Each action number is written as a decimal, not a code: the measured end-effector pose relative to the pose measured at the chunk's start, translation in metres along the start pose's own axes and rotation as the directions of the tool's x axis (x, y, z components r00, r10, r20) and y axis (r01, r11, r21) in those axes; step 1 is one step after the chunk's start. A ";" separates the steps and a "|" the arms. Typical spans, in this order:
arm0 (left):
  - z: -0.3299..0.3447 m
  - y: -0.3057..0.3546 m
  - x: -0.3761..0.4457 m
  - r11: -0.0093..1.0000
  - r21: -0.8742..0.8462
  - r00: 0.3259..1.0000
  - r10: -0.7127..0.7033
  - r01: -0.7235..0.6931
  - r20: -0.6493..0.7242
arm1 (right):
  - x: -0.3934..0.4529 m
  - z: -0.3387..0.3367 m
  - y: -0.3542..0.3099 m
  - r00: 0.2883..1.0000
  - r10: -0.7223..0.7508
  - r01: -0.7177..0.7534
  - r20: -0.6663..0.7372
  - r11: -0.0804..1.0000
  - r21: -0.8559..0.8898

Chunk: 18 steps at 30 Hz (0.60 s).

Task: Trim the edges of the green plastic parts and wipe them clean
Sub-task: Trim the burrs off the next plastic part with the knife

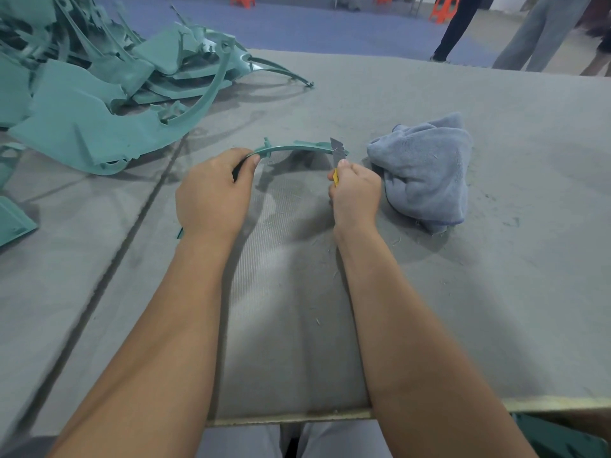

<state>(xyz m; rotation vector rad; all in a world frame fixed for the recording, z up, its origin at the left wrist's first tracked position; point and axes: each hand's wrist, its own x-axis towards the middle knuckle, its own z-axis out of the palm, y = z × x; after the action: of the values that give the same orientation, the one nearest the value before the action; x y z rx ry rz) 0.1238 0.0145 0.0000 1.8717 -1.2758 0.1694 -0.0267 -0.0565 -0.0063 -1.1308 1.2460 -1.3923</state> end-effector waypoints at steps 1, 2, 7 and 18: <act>0.000 0.000 0.000 1.000 0.000 1.000 0.003 -0.003 -0.001 | 0.000 0.000 0.000 1.000 0.012 -0.012 0.006 1.000 0.010; 0.000 0.000 0.000 1.000 0.000 1.000 0.005 -0.005 0.001 | -0.001 -0.001 -0.001 1.000 0.024 -0.024 0.011 0.999 0.022; 0.001 -0.001 -0.001 0.998 -0.004 0.998 0.056 -0.056 0.040 | -0.004 0.002 -0.002 0.994 0.036 -0.035 0.104 0.999 -0.005; 0.003 0.001 -0.002 0.998 -0.009 0.998 0.056 -0.056 0.011 | -0.010 0.002 -0.008 0.993 0.073 -0.050 -0.090 0.970 0.237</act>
<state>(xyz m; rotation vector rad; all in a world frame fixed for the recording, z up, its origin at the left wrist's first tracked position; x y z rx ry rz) 0.1213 0.0139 -0.0026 1.8333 -1.3352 0.1832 -0.0240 -0.0468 0.0016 -0.8639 1.1396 -1.5189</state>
